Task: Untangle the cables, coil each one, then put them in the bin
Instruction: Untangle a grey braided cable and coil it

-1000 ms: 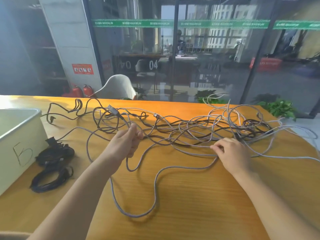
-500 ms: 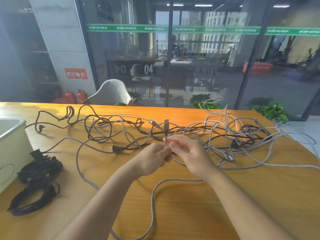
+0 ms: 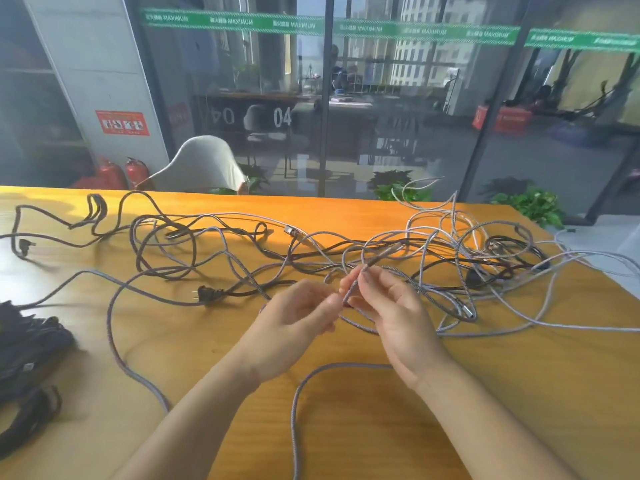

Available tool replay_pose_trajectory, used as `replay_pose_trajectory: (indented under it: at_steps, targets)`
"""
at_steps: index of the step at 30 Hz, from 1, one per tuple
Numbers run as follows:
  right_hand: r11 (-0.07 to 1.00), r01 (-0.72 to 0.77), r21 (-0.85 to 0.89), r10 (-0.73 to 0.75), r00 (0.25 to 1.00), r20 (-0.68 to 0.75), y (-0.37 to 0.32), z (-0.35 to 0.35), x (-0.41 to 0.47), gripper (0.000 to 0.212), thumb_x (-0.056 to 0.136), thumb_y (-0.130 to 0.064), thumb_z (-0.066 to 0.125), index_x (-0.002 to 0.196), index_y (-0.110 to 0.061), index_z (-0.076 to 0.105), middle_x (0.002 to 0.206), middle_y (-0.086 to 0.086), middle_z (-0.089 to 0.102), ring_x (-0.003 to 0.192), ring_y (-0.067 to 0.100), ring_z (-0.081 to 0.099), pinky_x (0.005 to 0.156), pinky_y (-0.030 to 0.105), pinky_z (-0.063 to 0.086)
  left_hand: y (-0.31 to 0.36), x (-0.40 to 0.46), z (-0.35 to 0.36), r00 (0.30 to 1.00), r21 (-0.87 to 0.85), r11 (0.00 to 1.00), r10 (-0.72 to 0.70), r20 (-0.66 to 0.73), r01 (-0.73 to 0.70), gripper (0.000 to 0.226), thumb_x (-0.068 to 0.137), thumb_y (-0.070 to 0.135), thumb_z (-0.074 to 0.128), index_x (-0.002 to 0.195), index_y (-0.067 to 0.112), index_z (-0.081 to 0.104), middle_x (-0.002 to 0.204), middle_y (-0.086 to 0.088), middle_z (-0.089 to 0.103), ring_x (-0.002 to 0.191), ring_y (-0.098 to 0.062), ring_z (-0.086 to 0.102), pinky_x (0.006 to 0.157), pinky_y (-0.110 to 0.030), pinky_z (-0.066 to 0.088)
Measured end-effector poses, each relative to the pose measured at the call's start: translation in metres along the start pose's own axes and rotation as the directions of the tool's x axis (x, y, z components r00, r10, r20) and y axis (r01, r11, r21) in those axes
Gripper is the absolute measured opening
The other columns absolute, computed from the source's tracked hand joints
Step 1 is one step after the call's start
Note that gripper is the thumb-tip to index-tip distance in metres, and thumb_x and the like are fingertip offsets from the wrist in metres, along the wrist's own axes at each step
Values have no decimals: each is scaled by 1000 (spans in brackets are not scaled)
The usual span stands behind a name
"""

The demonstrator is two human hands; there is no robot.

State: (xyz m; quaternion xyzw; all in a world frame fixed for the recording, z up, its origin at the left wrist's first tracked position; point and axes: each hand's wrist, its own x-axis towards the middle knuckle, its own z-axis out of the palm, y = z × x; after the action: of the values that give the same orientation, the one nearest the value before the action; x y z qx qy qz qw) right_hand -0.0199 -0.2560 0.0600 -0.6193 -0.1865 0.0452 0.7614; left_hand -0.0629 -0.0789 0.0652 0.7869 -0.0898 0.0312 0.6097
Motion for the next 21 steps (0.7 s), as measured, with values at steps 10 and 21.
replay_pose_trajectory:
  at_steps: [10, 21]
  targets:
    - [961, -236, 142, 195, 947, 256, -17, 13, -21, 18, 101, -24, 53, 97, -11, 64, 76, -3, 50, 54, 10, 36, 49, 25, 42, 20, -8, 7, 986, -110, 981, 155, -53, -161, 42, 111, 30, 36, 128, 9, 68, 112, -22, 73, 104, -18, 73, 92, -22, 52]
    - [946, -324, -23, 309, 875, 374, -24, 26, -31, 22, 107, -27, 52, 97, -13, 66, 75, -3, 46, 57, 8, 32, 45, 19, 31, 24, -12, 9, 998, -342, 939, 40, 56, -19, 68, 109, 54, 22, 117, 16, 77, 123, -8, 75, 75, -27, 71, 71, -38, 56]
